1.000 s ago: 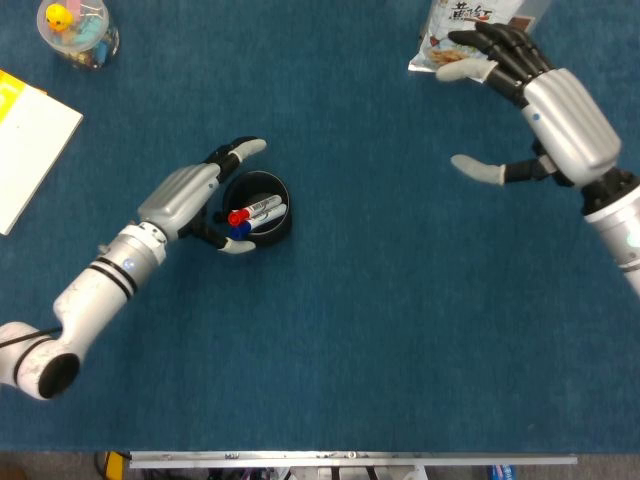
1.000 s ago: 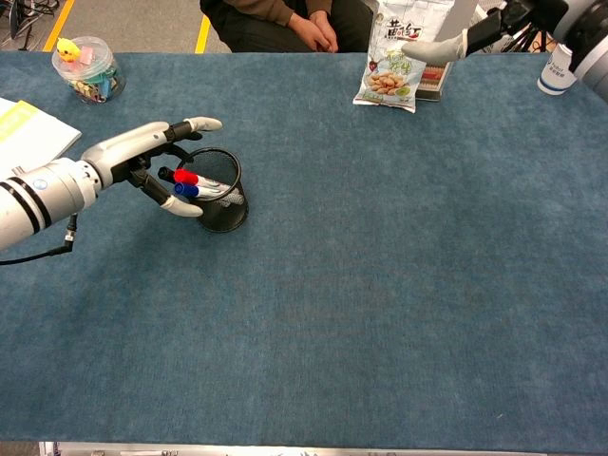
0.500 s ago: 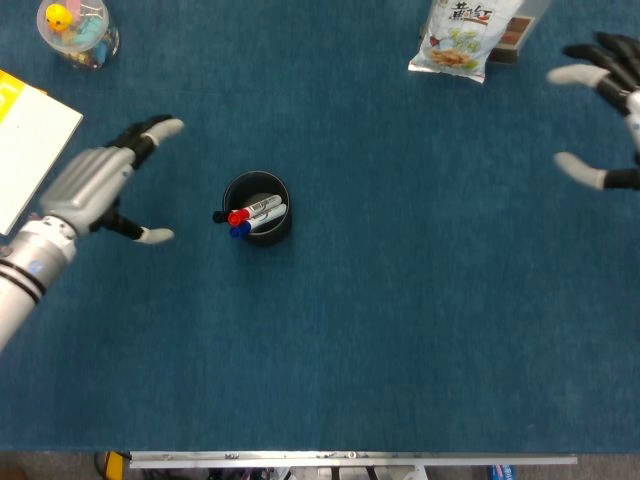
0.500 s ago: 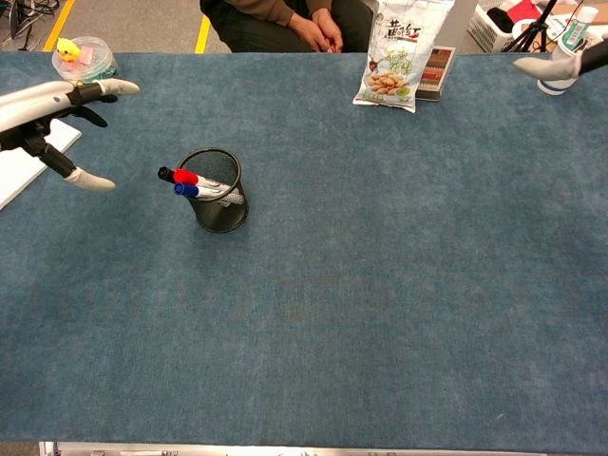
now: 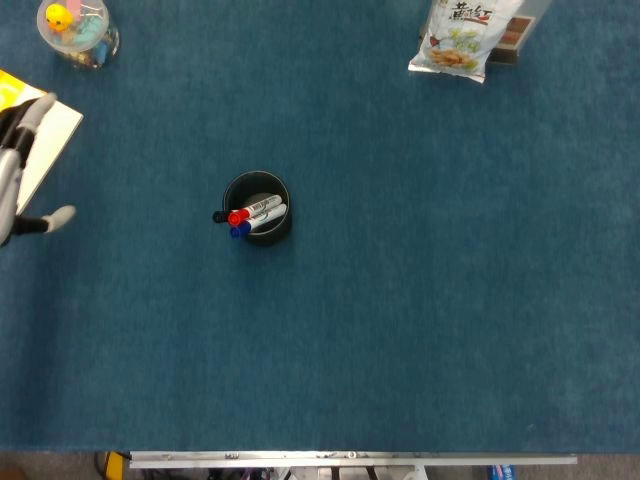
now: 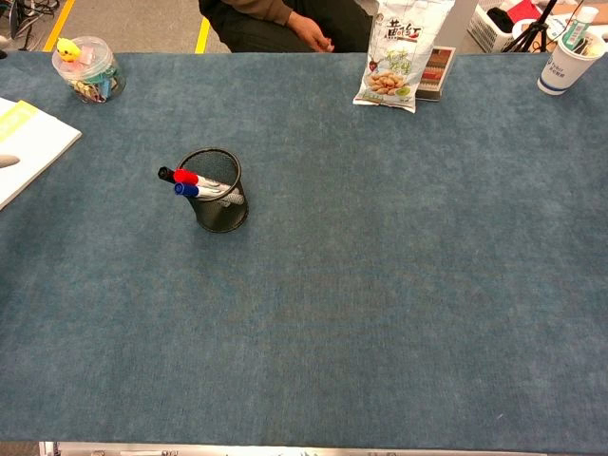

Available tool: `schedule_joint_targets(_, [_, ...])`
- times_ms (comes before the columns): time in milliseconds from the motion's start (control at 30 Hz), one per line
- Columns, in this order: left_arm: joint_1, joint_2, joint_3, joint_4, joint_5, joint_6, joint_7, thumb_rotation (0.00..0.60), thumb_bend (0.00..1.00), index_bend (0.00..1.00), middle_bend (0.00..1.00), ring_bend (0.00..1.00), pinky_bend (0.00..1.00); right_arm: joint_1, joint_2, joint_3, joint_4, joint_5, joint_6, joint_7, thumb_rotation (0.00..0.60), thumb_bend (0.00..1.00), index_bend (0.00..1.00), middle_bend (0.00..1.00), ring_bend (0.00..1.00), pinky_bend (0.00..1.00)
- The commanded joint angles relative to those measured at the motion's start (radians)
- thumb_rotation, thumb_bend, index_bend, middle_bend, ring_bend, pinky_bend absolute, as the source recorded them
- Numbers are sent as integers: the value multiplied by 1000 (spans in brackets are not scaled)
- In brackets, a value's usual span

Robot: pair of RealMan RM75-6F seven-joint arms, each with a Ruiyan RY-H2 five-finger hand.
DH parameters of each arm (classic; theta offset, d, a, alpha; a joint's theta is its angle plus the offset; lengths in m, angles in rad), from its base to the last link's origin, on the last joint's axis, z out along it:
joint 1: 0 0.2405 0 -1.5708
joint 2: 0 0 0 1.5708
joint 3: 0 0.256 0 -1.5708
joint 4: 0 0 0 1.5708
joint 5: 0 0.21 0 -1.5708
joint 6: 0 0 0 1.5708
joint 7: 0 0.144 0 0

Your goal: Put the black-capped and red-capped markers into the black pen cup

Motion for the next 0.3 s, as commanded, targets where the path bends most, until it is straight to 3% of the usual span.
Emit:
schedule_joint_targets(33, [51, -6, 18, -10, 5, 52, 63, 600, 88, 51, 125, 137, 173, -56, -18, -26, 23, -32, 60, -6, 600, 292, 364, 240, 64, 0])
schedule_joint_targets(300, [129, 3, 29, -67, 6, 143, 152, 600, 88, 51, 126, 137, 173, -110, -24, -32, 28, -48, 93, 20, 600, 292, 364, 242, 65, 0])
